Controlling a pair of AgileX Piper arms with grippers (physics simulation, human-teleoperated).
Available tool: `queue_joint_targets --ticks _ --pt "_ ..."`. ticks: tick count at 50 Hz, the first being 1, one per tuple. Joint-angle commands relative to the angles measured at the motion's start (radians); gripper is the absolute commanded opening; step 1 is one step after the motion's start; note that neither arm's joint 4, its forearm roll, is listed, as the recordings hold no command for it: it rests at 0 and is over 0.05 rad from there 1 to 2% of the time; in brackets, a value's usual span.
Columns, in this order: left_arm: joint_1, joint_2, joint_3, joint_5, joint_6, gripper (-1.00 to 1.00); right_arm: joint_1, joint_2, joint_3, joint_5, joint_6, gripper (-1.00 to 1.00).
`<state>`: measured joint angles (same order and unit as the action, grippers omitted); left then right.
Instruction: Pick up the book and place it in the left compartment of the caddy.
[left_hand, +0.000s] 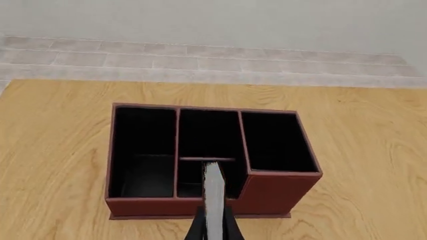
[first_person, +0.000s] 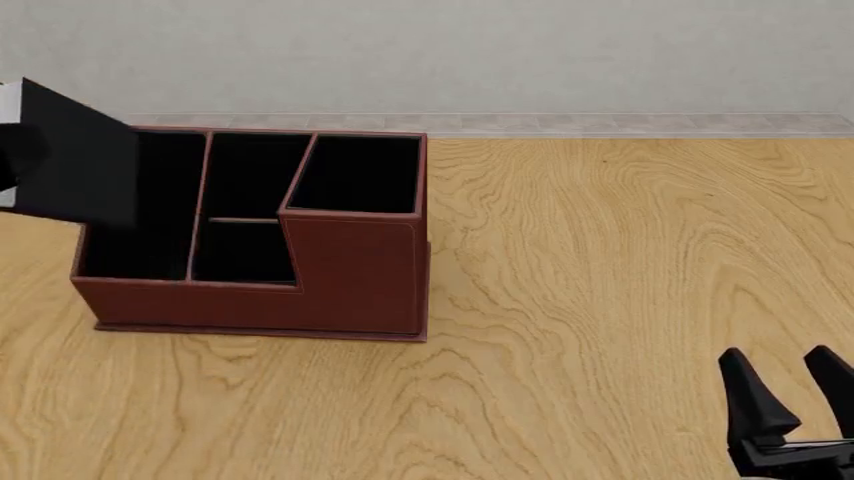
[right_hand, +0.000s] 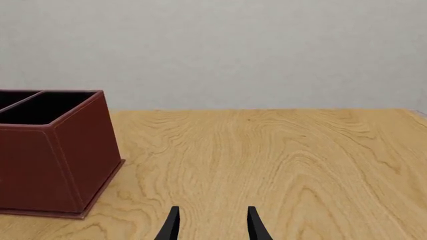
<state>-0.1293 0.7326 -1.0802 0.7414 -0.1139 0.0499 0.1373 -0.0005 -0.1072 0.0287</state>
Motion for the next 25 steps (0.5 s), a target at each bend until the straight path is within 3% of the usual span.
queue_joint_targets --ticks 1,11,25 --pt "0.057 0.071 -0.087 -0.019 0.086 -1.0 0.0 0.006 0.0 -0.005 -0.006 1.0" --pt "0.095 0.119 -0.106 -0.028 0.148 -1.0 -0.001 0.007 0.0 -0.004 -0.005 1.0" --pt "0.032 0.257 -0.194 0.038 0.169 -1.0 -0.003 0.004 0.0 0.0 -0.005 1.0"
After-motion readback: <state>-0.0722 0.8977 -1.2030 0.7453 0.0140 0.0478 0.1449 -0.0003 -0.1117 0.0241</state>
